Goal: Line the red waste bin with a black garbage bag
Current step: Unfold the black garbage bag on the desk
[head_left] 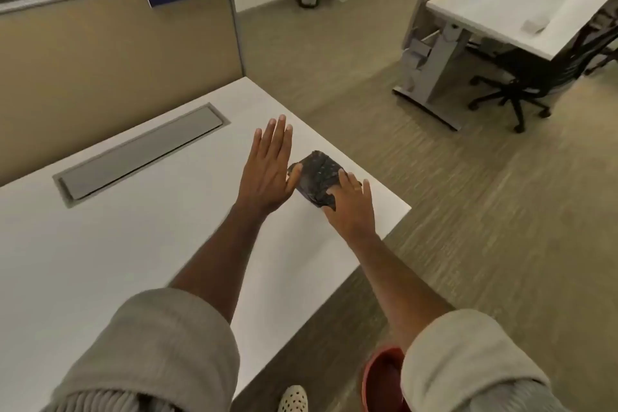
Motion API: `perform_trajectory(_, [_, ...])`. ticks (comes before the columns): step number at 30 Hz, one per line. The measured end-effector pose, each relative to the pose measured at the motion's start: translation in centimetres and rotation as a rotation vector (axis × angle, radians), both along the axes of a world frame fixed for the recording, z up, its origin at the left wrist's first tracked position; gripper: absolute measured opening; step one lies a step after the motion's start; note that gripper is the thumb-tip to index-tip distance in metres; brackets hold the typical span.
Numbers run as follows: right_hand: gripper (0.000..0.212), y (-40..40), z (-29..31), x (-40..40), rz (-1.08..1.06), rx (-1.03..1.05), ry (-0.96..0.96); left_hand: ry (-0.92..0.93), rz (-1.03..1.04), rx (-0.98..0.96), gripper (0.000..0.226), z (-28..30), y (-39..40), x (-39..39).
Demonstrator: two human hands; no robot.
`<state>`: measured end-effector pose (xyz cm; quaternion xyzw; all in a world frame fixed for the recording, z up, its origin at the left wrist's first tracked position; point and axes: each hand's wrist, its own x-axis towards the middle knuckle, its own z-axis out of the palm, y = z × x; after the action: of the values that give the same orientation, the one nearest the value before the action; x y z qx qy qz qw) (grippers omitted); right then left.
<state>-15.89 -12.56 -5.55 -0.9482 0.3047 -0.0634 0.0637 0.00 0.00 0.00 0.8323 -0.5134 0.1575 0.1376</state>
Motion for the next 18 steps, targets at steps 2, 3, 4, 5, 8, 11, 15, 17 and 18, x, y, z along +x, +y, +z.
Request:
perform_trajectory(2, [0.04, -0.3, -1.0, 1.2, -0.036, 0.026, 0.016, 0.049, 0.031, 0.023, 0.071, -0.9, -0.3, 1.2])
perform_trajectory(3, [0.04, -0.5, -1.7, 1.8, -0.045, 0.034, 0.028, 0.051, 0.039, 0.032, 0.071, -1.7, -0.4, 1.7])
perform_trajectory(4, [0.039, -0.6, -2.2, 2.2, -0.055, 0.045, 0.037, 0.054, 0.042, 0.055, 0.071, -2.6, -0.4, 2.0])
perform_trajectory(5, [0.039, -0.8, -2.8, 2.8, -0.059, 0.051, 0.037, 0.058, 0.037, 0.055, 0.07, -3.3, -0.6, 2.4])
perform_trajectory(8, [0.046, -1.5, -4.1, 4.4, -0.083, 0.054, 0.066, 0.088, 0.031, 0.063, 0.07, -4.6, -0.8, 3.6])
perform_trajectory(11, [0.057, -1.7, -5.3, 5.3, -0.109, 0.061, 0.116, 0.101, 0.024, 0.06, 0.07, -5.6, -1.0, 4.1])
perform_trajectory(15, [0.069, -1.8, -6.3, 5.7, -0.121, 0.049, 0.158, 0.131, 0.01, 0.061, 0.07, -6.1, -0.7, 4.8])
perform_trajectory(17, [0.067, -1.8, -6.8, 5.8, -0.109, 0.044, 0.171, 0.145, -0.01, 0.062, 0.069, -6.5, -0.4, 5.1])
perform_trajectory(18, [0.064, -1.8, -7.0, 5.8, -0.102, 0.042, 0.175, 0.155, -0.017, 0.067, 0.069, -6.6, -0.3, 5.2])
